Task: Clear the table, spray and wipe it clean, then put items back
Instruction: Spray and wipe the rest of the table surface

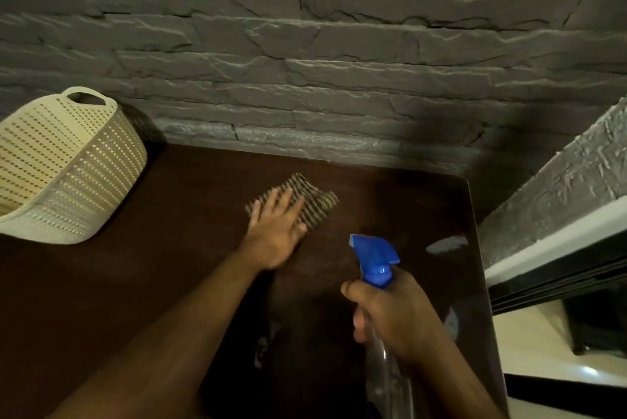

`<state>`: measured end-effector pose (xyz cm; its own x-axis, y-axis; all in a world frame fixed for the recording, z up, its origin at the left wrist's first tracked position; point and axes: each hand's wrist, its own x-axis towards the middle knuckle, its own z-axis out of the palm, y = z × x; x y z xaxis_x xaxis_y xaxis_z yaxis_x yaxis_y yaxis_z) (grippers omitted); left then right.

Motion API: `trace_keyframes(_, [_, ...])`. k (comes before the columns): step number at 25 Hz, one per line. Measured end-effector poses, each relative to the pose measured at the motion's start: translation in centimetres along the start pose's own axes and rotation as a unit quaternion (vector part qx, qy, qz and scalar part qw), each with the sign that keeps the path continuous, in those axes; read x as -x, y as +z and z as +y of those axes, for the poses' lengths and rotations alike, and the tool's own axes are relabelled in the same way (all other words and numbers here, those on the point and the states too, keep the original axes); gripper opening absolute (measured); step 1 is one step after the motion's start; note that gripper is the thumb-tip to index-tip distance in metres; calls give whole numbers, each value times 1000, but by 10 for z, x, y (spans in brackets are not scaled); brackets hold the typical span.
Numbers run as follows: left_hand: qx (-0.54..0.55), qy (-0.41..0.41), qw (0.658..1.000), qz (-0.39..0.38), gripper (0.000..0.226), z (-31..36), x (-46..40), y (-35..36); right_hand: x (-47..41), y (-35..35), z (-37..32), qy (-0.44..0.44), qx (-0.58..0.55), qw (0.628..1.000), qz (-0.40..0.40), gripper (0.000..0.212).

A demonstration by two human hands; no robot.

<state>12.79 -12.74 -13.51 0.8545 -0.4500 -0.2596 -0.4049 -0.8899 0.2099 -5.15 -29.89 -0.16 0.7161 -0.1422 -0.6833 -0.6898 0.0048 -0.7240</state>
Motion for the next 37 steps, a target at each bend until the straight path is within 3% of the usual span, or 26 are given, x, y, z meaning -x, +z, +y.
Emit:
trace_keyframes(1, [-7,52,999,1,64,-8,27,14,0,6,0,9,5,1000,-3,10])
trace_keyframes(3, [-24,54,998,6,64,-53,50,14,2,20,-1,28,-2,1000,-9,11])
trace_keyframes(6, [-4,-147,989,8,62,-98,2,-25,14,38,0,33,-40,999,-4,15])
trace_keyframes(7, [5,-180,984,-1,63,-93,-19,-35,17,42,3,28,-44,999,7,17])
trace_keyframes(9, [1,-114,993,-6,62,-54,-29,-33,26,51,9,13,-48,999,20,17])
trace_keyframes(11, [-4,57,998,-11,62,-15,6,3,35,60,13,-3,-68,997,26,15])
trace_keyframes(13, [-9,183,983,-18,62,-19,74,33,47,68,18,-5,-83,996,31,14])
trace_keyframes(15, [-20,162,987,-8,62,-63,86,26,58,71,24,-11,-80,996,41,13])
trace_keyframes(19, [0,-77,996,-32,61,-92,4,-31,66,76,43,-15,-72,996,54,15])
trace_keyframes(21, [5,-55,998,-32,60,-51,-6,-27,67,76,48,-16,-70,996,55,16])
trace_keyframes(25, [41,103,993,-43,53,-25,27,7,76,85,64,18,-50,998,21,19])
trace_keyframes(30, [39,58,994,-85,52,-17,34,-11,105,91,92,36,-21,999,10,21])
trace_keyframes(37, [38,44,997,-55,54,5,115,16,144,79,120,-17,10,1000,25,16])
